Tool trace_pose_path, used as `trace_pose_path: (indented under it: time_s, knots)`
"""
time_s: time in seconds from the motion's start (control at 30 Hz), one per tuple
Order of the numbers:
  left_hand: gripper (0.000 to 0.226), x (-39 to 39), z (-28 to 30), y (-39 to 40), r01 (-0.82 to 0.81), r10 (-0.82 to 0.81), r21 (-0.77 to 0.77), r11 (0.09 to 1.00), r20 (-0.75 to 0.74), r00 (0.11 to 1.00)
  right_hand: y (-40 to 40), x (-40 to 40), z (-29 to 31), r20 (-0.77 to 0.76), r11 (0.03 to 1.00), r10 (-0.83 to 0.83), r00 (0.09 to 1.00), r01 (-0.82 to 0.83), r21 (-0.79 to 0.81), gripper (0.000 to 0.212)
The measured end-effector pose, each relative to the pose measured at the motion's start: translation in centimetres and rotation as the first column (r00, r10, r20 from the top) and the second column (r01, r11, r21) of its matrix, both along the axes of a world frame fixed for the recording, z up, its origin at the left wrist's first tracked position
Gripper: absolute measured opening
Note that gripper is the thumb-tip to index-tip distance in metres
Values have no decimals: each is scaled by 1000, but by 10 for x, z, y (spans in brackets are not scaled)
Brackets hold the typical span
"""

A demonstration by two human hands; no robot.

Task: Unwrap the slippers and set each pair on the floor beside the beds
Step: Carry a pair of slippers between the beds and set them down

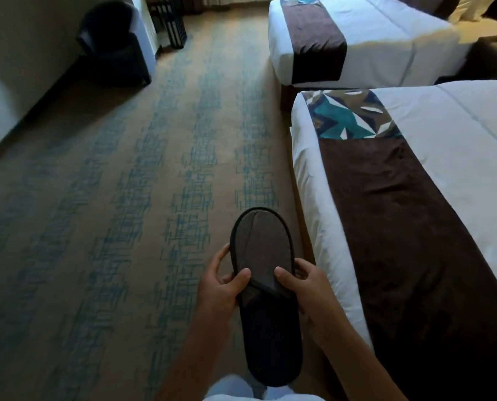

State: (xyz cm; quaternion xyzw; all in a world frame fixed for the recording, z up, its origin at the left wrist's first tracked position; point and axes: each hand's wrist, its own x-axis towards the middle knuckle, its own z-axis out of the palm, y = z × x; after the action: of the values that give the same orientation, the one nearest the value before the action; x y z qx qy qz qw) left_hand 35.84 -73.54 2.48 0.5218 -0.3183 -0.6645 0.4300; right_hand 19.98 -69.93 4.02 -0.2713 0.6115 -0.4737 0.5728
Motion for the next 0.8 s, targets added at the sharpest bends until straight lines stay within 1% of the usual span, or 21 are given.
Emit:
trace_pose_path:
  time_s: [0.07, 0.17, 0.33, 0.43, 0.5, 0.6, 0.7, 0.8]
  knots:
    - [57, -10, 2, -33, -6, 6, 3, 1000, -1, 1000, -34, -12, 2, 5, 1000, 19, 1000, -18, -7, 10]
    - [56, -20, 0, -84, -11, 11, 20, 1000, -13, 1000, -86, -23, 4, -6, 999, 49, 999, -49, -12, 10]
    - [50, -34, -8, -183, -37, 40, 53, 998, -61, 997, -190, -35, -7, -19, 999, 37, 999, -37, 13, 9]
    - [50, -41, -14, -259, -26, 32, 65, 998, -93, 995, -265, -39, -16, -55, 999, 26, 998, -24, 30, 9]
    - [50, -45, -17, -313, -23, 31, 73, 997, -110, 993, -318, -43, -19, -63, 1000, -1, 998, 3, 26, 13]
    - [45, -50, -12, -391, 0, 13, 94, 996, -142, 990, -391, -46, -16, -26, 998, -38, 999, 39, 41, 14]
    - [39, -53, -6, -466, 31, -23, 74, 997, -114, 993, -462, -50, -5, -31, 999, -33, 999, 34, 16, 20]
    - [32, -59, 2, -528, 25, -17, 71, 997, -103, 994, -522, -57, 0, -29, 999, -35, 999, 35, 1, 16]
